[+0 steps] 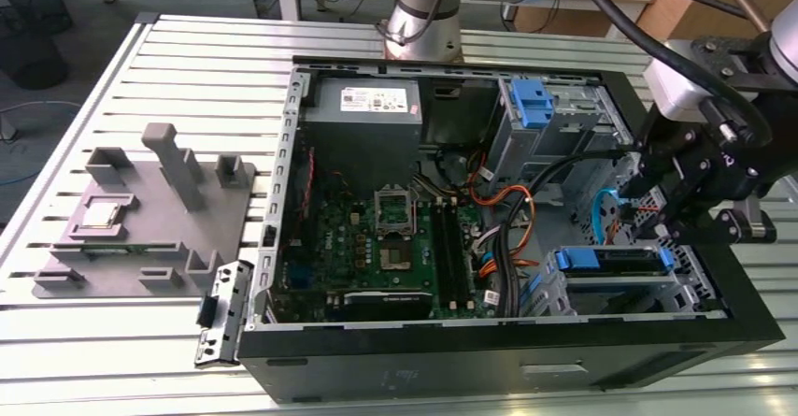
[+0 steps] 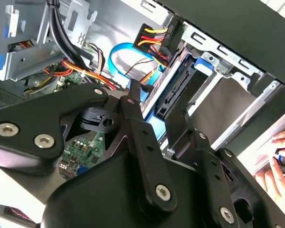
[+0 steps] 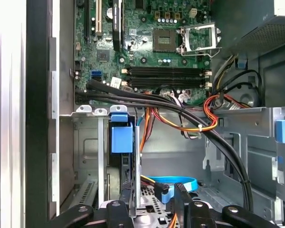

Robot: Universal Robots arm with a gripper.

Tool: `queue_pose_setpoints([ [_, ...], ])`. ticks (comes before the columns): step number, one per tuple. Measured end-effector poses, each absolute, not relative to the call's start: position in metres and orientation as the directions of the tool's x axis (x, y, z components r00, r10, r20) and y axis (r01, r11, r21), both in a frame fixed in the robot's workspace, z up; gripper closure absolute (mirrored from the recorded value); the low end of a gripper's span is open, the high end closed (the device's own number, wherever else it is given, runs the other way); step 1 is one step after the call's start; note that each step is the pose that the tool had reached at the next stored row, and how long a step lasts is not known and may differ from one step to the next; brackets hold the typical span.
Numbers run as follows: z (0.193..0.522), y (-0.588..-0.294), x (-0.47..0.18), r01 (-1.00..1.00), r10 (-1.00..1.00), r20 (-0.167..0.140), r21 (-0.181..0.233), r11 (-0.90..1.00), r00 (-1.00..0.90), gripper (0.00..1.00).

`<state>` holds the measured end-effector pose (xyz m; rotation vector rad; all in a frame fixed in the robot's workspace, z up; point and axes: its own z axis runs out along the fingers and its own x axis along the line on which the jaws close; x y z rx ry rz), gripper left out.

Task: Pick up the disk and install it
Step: 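Insert the first disk wire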

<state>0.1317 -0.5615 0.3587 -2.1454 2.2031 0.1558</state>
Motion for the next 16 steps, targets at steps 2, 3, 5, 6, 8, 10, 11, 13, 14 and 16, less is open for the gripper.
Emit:
queue_pose_setpoints([
  [2, 0.3559, -0.5615, 0.1320, -0.999, -0.993, -0.115, 0.029, 0.025, -0.028, 0.52],
  [3, 0.3554, -0.5615, 0.1320, -0.999, -0.993, -0.115, 0.029, 0.025, -0.028, 0.52],
  [5, 0.3553, -0.5615, 0.1321, -0.999, -0.993, -0.115, 0.029, 0.025, -0.028, 0.52],
  [6, 0.3552, -0.5616, 0.1321, -0.999, -0.993, -0.115, 0.029, 0.025, -0.028, 0.52],
  [8, 0.3550, -0.5615, 0.1321, -0.999, -0.993, -0.115, 0.029, 0.025, -0.028, 0.52],
  [10, 0.3550, -0.5615, 0.1321, -0.999, -0.993, -0.115, 0.029, 0.025, -0.028, 0.52],
  [11, 0.3549, -0.5615, 0.1321, -0.999, -0.993, -0.115, 0.029, 0.025, -0.028, 0.52],
  [13, 0.3549, -0.5615, 0.1321, -0.999, -0.993, -0.115, 0.029, 0.025, -0.028, 0.52],
  [14, 0.3549, -0.5615, 0.1321, -0.999, -0.993, -0.115, 0.029, 0.025, -0.028, 0.52],
  [16, 0.3543, -0.5615, 0.1321, -0.999, -0.993, -0.114, 0.029, 0.025, -0.028, 0.52],
])
